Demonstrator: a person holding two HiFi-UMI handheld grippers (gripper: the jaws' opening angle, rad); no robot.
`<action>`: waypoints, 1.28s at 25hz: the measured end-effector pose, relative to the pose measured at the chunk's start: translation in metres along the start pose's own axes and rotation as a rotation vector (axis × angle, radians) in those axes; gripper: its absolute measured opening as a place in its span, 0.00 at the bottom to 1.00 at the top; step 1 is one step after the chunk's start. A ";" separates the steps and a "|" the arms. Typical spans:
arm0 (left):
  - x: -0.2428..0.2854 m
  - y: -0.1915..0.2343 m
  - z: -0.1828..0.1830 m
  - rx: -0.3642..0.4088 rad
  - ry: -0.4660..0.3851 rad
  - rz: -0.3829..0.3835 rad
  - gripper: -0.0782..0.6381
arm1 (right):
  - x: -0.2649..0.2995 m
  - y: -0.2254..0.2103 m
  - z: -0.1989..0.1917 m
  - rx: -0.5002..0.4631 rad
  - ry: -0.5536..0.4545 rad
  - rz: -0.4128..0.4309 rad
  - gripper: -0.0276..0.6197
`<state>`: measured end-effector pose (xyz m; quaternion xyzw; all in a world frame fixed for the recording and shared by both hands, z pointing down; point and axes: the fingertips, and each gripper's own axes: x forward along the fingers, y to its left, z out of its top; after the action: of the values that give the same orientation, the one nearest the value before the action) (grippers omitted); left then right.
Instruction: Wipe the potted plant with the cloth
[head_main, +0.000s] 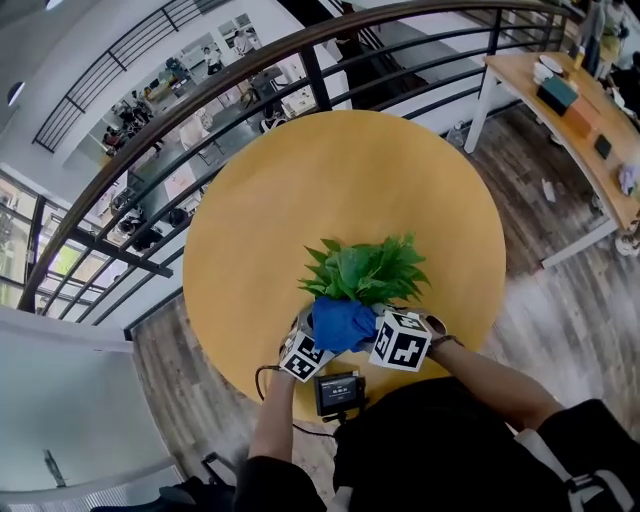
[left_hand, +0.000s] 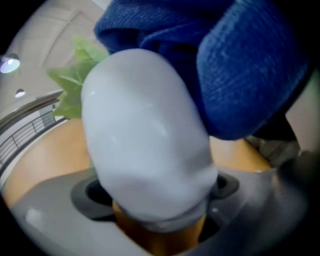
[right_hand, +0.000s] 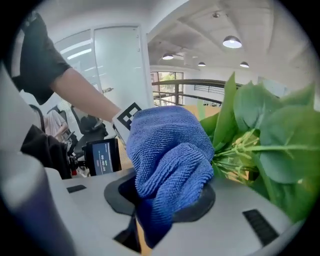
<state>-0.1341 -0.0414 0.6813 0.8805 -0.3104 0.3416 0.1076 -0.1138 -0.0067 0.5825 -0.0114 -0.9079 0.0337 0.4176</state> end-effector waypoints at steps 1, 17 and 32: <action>0.002 0.001 0.001 -0.005 0.010 -0.004 0.83 | 0.000 -0.004 0.002 0.019 -0.014 0.002 0.25; 0.002 0.003 0.003 -0.011 0.058 -0.055 0.86 | 0.001 -0.034 0.030 0.007 -0.047 0.012 0.25; -0.063 0.046 0.084 -0.156 -0.285 0.202 0.87 | -0.149 -0.104 -0.083 0.430 -0.295 -0.472 0.25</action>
<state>-0.1537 -0.0815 0.5757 0.8734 -0.4348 0.1976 0.0955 0.0473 -0.1137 0.5306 0.2919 -0.9083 0.1278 0.2709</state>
